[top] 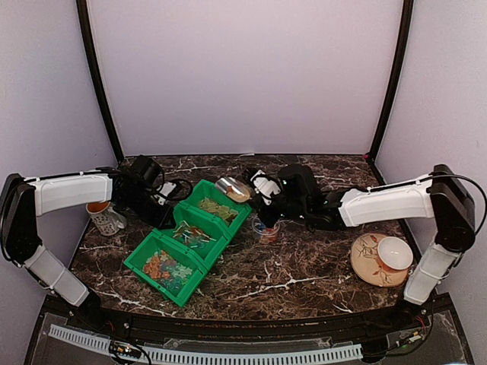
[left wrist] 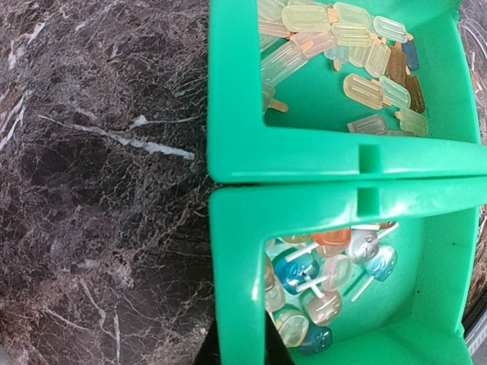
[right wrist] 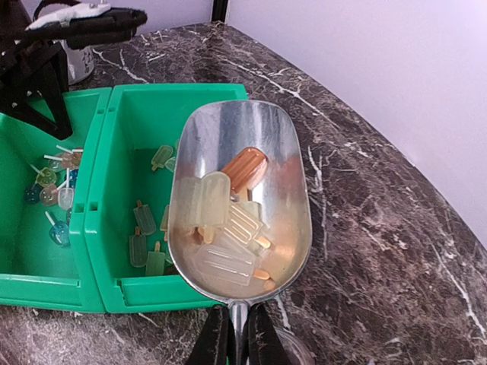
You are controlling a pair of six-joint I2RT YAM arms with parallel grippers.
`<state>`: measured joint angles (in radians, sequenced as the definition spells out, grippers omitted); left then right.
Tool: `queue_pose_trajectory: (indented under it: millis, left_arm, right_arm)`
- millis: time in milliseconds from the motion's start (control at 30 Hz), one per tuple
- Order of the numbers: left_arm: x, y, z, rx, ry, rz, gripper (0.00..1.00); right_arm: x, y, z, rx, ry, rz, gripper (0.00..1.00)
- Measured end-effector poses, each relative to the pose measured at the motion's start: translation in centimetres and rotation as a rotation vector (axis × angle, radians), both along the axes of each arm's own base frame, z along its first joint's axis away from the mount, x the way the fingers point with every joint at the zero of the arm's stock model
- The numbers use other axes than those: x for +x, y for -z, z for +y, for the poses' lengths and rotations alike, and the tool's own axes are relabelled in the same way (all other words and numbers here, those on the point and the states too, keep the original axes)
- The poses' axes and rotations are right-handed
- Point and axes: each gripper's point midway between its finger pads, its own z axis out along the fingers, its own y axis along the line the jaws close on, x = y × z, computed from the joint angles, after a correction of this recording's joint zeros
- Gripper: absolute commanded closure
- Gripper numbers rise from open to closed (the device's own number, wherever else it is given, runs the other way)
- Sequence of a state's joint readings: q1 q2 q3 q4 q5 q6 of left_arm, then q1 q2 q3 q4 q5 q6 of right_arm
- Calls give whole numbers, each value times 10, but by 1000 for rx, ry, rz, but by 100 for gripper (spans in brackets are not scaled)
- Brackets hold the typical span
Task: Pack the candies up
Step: Scoop the fake candies from the storage box, then place the fake candies in the packing bottle.
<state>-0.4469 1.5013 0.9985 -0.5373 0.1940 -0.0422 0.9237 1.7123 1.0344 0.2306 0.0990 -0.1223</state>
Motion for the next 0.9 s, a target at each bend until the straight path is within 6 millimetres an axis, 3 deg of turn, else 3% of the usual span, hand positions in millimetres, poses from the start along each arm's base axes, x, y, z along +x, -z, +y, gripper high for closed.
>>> queue_pose_trajectory:
  millis: [167,300,667,900]
  left_arm:
    - [1,0,2,5,-10,-1,100]
    - [2,0,3,9,-17,-3,100]
    - [3,1,5,14,-29,-4,100]
    - [3,1,5,14,-31,-3,100]
  right_arm:
    - [-9,-32,-31,-31,53,-16,100]
    - [-20,-37,-60,-97,98,9,100]
    - [-50,-4,-121,-343,181,179,100]
    - [-56,4,-134,-450,203,247,100]
